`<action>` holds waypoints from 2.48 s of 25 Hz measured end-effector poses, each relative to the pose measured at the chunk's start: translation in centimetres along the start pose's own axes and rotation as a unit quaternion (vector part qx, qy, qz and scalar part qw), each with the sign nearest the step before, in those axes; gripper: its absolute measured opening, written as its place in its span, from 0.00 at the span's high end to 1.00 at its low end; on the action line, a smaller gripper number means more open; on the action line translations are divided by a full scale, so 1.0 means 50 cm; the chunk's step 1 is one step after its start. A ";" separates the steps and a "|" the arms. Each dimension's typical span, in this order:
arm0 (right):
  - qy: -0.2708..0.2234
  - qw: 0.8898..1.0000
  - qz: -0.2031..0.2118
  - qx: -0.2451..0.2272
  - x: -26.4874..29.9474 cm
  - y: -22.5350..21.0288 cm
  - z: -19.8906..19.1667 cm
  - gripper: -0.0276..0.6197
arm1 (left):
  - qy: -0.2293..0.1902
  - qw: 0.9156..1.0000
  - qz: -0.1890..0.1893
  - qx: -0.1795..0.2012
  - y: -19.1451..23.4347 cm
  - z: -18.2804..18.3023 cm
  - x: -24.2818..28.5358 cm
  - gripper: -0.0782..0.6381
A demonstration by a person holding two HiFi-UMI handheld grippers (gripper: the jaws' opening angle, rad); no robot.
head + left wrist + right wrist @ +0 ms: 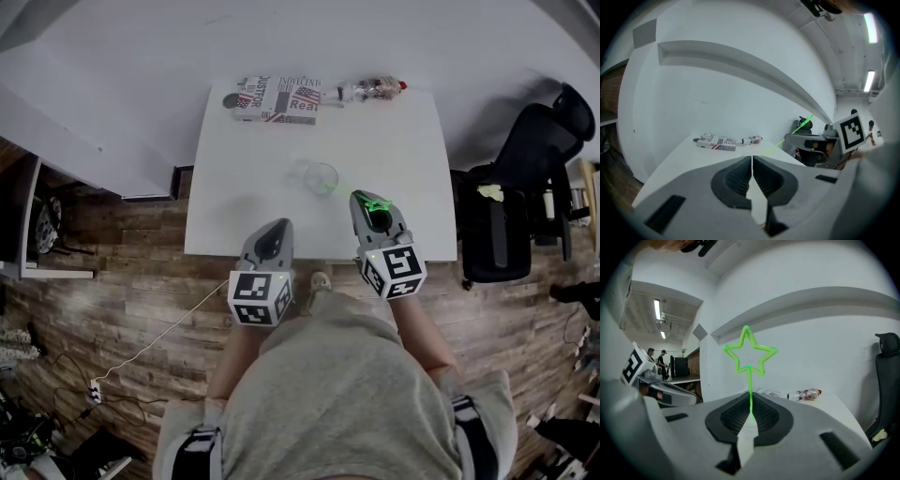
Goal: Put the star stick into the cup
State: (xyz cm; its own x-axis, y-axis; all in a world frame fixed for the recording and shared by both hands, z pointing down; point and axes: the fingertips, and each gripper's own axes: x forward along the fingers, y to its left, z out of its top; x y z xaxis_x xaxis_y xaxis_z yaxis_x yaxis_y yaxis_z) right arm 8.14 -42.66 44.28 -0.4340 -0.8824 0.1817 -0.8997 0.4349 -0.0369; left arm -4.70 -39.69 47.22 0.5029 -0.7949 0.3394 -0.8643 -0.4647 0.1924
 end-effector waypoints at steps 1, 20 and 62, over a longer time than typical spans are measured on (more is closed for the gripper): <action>0.004 1.000 0.002 0.001 0.010 -0.005 -0.005 0.94 | 0.002 1.000 0.001 0.000 0.003 0.001 0.008 0.88; 0.062 0.997 0.043 -0.003 0.137 -0.042 -0.102 0.94 | 0.018 0.999 0.035 -0.002 0.056 0.001 0.091 0.88; 0.096 0.995 0.007 0.011 0.084 -0.034 -0.161 0.84 | 0.008 0.999 0.030 0.007 0.028 0.003 0.032 0.88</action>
State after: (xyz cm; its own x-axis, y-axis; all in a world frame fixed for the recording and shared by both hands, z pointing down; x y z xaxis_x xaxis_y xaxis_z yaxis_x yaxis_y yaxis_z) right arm 8.21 -45.65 53.01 -0.4324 -0.8247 0.3647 -0.8951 0.4415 -0.0628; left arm -5.12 -41.68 47.89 0.4498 -0.8155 0.3641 -0.8927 -0.4221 0.1576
